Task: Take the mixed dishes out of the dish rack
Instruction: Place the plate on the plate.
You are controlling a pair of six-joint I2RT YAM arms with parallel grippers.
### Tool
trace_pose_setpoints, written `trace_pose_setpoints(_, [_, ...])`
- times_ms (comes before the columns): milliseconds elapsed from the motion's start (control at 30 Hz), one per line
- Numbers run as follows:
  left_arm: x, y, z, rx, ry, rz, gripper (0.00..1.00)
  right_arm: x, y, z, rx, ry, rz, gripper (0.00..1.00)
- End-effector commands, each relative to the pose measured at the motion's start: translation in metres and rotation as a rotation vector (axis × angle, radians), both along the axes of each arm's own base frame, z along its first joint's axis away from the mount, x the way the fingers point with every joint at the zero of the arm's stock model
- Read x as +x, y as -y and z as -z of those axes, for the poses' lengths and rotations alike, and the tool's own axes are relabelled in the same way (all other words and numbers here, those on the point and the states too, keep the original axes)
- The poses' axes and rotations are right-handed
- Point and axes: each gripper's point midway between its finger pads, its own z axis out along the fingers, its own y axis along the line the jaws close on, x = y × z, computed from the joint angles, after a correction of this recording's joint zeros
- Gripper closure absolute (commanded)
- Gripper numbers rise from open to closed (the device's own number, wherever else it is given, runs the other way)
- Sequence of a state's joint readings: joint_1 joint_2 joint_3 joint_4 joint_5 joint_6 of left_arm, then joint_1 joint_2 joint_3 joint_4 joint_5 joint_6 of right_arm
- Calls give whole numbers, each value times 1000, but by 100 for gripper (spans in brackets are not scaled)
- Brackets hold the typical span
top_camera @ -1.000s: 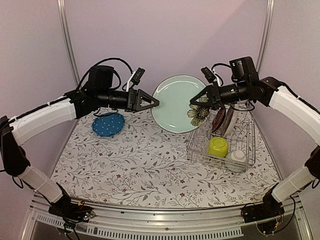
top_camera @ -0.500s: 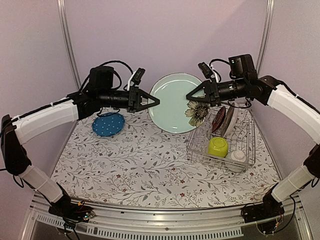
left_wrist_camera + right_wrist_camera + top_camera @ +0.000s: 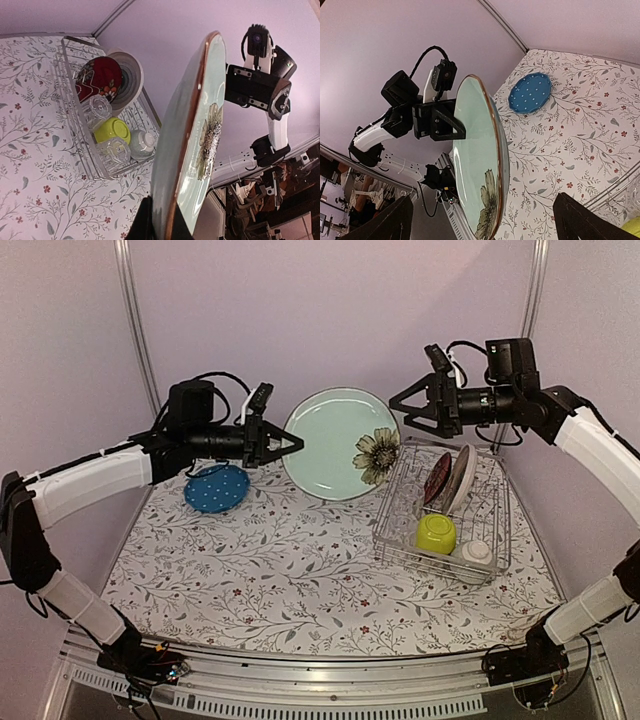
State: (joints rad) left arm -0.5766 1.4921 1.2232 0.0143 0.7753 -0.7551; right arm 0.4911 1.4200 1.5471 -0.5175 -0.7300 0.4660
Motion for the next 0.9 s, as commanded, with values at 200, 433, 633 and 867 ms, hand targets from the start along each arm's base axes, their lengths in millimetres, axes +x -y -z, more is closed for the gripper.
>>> trace_pose_setpoints(200, [77,-122,-10,-17,-1,-420,100,4,39,0,-71,33,130,1])
trace_pose_setpoints(433, [117,-214,54,105,-177,-757,100,4,51,8,-101,20,167,1])
trace_pose_setpoints(633, [127,-262,99,159,-278,-909,100,2,53,18,-128,10,169,1])
trace_pose_setpoints(867, [134,-294,136,167,-364,-978,100,4,57,32,-156,-7,195,1])
